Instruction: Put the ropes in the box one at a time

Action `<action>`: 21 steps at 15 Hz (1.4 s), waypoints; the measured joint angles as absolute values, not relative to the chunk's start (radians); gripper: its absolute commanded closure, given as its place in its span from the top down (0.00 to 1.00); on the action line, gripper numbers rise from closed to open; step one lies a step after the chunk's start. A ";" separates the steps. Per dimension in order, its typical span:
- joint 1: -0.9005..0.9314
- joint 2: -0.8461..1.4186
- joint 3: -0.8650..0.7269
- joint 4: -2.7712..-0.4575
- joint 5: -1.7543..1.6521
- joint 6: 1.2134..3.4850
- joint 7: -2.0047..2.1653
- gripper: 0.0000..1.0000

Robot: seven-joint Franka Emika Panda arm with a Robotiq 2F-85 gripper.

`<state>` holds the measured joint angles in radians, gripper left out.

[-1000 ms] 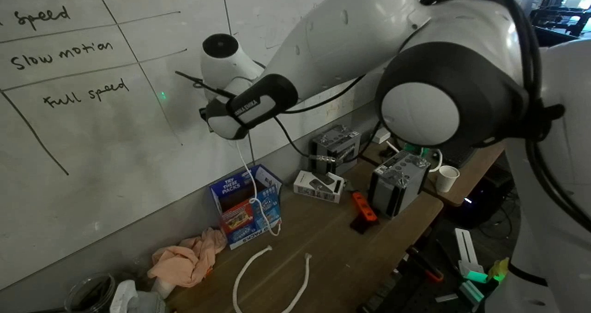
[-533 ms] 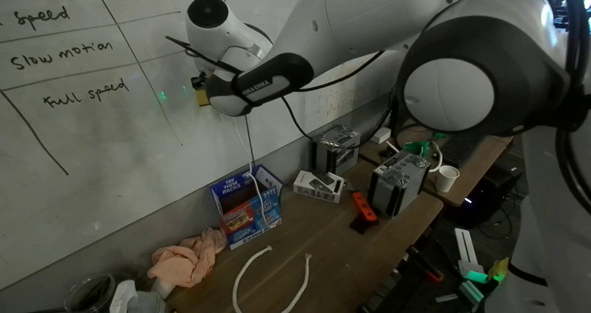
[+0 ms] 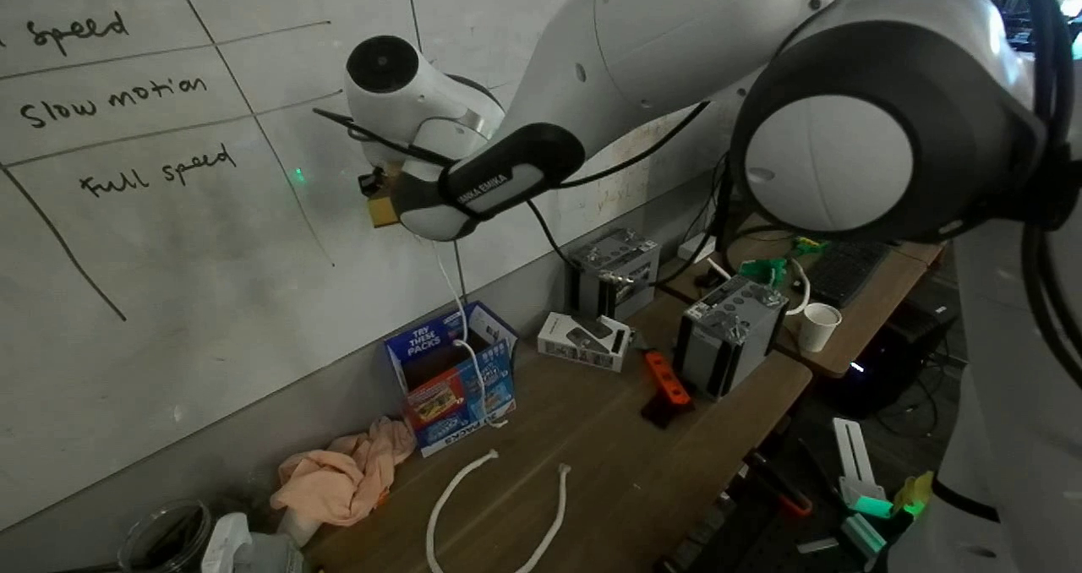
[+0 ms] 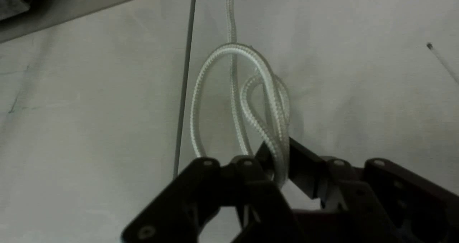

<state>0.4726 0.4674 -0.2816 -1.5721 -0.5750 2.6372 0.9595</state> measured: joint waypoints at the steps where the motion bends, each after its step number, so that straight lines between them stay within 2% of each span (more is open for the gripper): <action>1: 0.464 0.469 -0.270 -1.598 -0.578 2.642 0.960 0.06; 9: 0.419 0.545 -0.236 -1.777 -0.589 2.703 0.964 0.06; 21: 0.402 0.691 -0.135 -1.745 -0.465 2.738 0.846 0.05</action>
<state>0.4022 0.6906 -0.1349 -1.7454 -0.4649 2.7384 0.8456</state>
